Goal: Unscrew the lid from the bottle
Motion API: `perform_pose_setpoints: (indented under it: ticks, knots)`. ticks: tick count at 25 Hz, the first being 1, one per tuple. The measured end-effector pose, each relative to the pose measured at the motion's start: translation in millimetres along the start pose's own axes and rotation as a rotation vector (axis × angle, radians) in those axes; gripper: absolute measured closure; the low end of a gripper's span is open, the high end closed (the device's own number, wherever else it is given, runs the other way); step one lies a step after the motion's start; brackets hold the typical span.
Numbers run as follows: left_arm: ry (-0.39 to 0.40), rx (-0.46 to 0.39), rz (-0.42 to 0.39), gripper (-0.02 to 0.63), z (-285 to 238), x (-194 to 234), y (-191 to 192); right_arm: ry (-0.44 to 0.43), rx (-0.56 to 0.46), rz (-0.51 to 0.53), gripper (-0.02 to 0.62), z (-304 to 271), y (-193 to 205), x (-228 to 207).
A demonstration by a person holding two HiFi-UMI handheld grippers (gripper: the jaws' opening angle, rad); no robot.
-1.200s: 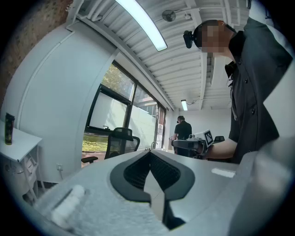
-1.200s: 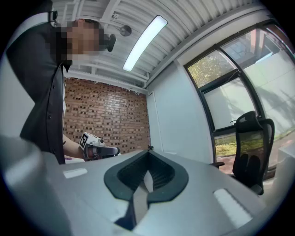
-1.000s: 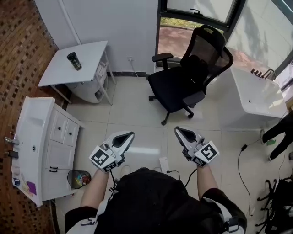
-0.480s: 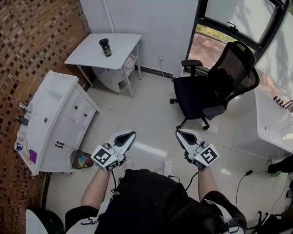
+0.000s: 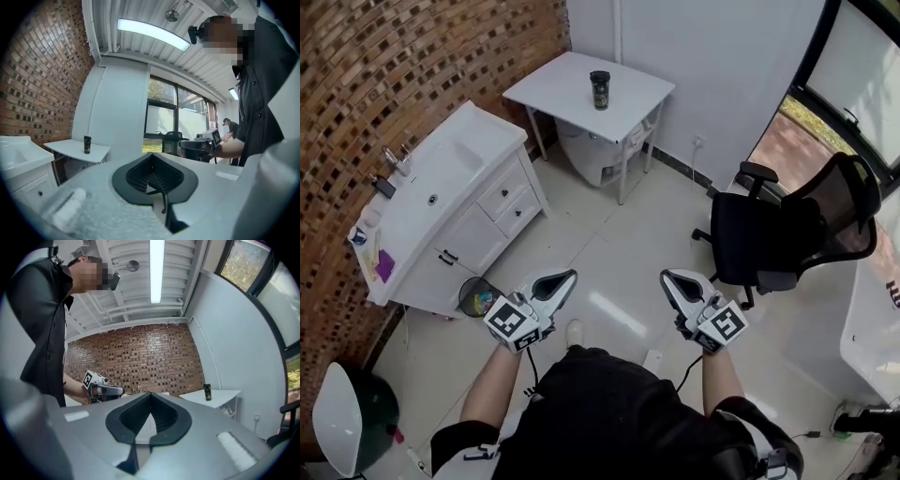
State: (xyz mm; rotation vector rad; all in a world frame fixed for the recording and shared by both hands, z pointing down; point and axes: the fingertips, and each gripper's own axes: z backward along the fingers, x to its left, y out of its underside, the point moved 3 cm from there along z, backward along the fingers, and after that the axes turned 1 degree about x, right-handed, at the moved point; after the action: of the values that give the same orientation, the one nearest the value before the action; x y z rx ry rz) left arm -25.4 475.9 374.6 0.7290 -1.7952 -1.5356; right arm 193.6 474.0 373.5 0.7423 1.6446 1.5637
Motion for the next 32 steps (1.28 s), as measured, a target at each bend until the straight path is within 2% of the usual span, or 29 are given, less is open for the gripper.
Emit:
perform_pose_setpoints:
  ticks: [5,10,15,20,26,29,32]
  knots:
    - [-0.086,-0.006,0.006,0.604,20.7,45.3,1.1,-0.058,0.014,0.020,0.589,-44.9,-7.6,-3.7]
    - [-0.119,-0.016,0.008,0.604,31.1,76.8,-1.0,-0.105,0.032,0.019,0.589,-95.0,-8.3,-9.2]
    - [-0.112,0.002,0.035,0.604,50.4,107.5,14.7,-0.155,0.056,0.026,0.589,-149.7,-0.4,-0.1]
    - [-0.114,-0.003,0.025,0.604,56.0,158.3,20.0,-0.178,0.041,0.084,0.589,-197.0,-16.8,7.6]
    - [-0.052,-0.054,0.030,0.604,53.0,199.5,1.5,-0.122,0.051,0.080,0.589,-236.9,-21.5,3.5]
    - [-0.066,-0.064,0.067,0.604,53.4,221.1,3.7,-0.113,0.044,0.037,0.589,-258.4,-16.7,3.2]
    - [-0.068,-0.087,0.087,0.604,49.3,235.4,3.1,-0.121,0.020,0.041,0.589,-285.4,-22.2,8.6]
